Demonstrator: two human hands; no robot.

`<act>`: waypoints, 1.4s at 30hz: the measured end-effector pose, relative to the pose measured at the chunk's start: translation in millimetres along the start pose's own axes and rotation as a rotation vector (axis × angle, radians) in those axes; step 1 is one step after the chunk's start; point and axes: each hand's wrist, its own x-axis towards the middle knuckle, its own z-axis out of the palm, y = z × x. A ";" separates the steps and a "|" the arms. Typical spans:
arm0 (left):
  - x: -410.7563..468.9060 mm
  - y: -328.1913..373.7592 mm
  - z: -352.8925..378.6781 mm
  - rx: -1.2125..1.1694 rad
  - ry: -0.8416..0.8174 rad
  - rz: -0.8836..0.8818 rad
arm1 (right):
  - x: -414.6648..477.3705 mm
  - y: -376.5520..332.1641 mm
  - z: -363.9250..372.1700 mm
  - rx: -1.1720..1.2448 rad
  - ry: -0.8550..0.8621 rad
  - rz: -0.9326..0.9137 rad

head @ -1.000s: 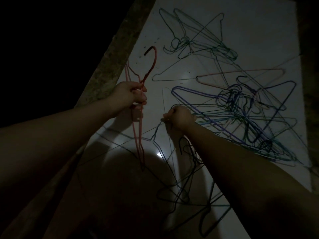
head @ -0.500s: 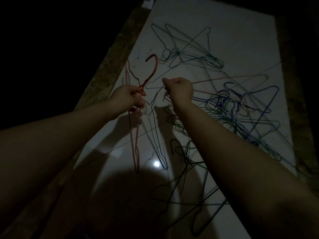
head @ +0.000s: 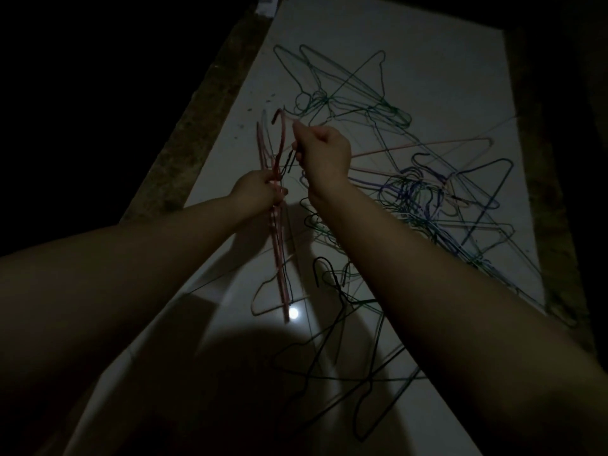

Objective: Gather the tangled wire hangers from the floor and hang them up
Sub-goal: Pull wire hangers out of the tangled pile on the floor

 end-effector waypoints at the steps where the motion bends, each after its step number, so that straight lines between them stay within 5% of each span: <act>1: 1.1 2.7 2.7 -0.042 0.003 -0.014 | 0.6 -0.6 -2.6 0.015 0.002 -0.002; 13: 6.9 5.3 -5.7 -0.132 0.178 -0.039 | 2.3 -11.5 -19.5 0.251 -0.227 0.016; 21: 5.4 5.5 -29.7 -0.211 0.191 0.093 | -4.6 38.3 -29.8 -0.342 -0.345 0.114; 31: -1.8 12.6 -46.7 -0.284 0.181 0.138 | -12.9 90.2 -37.0 -0.592 -0.490 0.279; 36: -3.0 9.2 -54.6 -0.319 0.163 0.146 | -13.7 100.4 -30.6 -0.411 -0.553 0.470; 42: -2.5 9.7 -62.0 -0.288 0.187 0.155 | -4.3 107.2 -26.2 0.149 -0.373 0.687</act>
